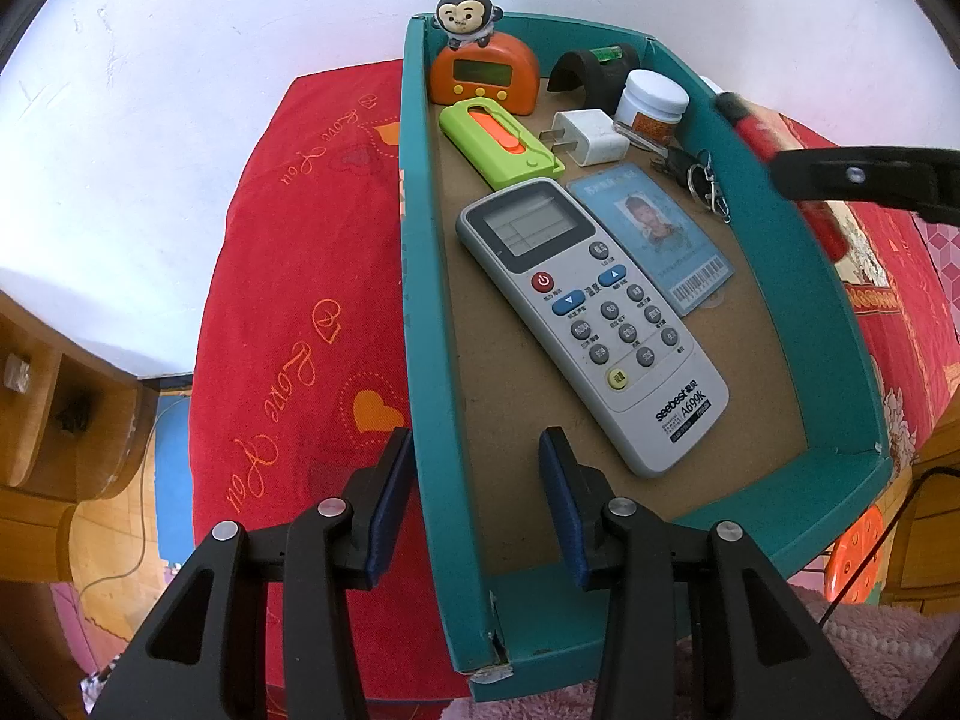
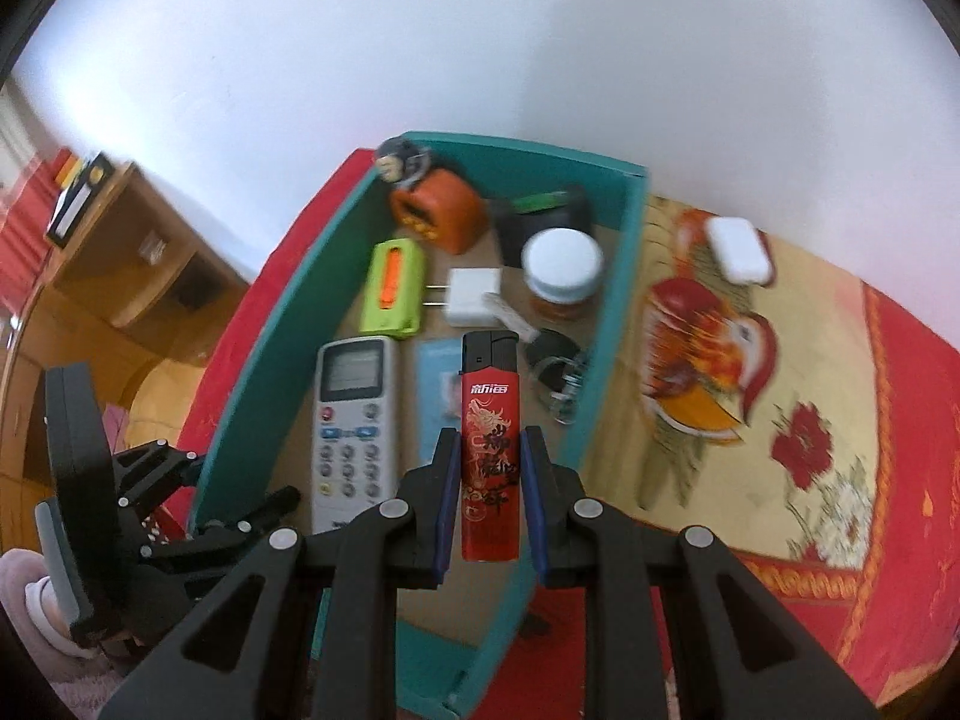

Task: Organize objects
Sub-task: 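Carry the lighter into the box onto the blue ID card, then open the right gripper to release the lighter on the card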

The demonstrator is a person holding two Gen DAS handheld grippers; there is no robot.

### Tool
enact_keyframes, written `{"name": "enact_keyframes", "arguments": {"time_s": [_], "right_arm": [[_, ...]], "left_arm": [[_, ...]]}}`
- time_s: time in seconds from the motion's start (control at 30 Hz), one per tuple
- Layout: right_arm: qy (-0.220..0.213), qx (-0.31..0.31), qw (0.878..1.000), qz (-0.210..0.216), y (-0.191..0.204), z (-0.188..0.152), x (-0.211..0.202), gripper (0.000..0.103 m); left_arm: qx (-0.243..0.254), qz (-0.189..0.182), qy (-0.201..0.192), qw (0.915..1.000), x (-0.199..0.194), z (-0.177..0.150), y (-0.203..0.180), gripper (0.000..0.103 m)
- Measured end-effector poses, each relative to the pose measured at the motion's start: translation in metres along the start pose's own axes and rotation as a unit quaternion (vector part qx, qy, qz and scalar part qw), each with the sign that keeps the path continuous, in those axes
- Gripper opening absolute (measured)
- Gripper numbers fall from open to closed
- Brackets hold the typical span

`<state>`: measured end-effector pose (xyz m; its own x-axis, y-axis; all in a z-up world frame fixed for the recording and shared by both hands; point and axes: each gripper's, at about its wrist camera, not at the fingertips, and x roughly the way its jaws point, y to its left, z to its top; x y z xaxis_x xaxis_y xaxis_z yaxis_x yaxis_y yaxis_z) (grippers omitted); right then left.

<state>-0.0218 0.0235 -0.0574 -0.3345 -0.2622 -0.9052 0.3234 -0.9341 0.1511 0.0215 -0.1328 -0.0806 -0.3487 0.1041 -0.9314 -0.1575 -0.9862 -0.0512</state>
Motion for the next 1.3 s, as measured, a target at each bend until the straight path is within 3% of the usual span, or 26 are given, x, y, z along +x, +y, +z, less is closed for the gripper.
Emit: {"name": "enact_keyframes", "arguments": {"time_s": [0.3, 0.83, 1.3], "right_arm": [[0.031, -0.018, 0.999, 0.015, 0.016, 0.01, 0.03, 0.019], [0.074, -0.031, 0.997, 0.001, 0.018, 0.02, 0.072, 0.019], [0.082, -0.049, 0.995, -0.009, 0.026, 0.026, 0.086, 0.019]], "left_arm": [[0.001, 0.0, 0.0, 1.0, 0.0, 0.0, 0.0, 0.043], [0.001, 0.0, 0.0, 1.0, -0.001, -0.001, 0.0, 0.043], [0.002, -0.001, 0.0, 1.0, -0.001, -0.002, 0.0, 0.043]]}}
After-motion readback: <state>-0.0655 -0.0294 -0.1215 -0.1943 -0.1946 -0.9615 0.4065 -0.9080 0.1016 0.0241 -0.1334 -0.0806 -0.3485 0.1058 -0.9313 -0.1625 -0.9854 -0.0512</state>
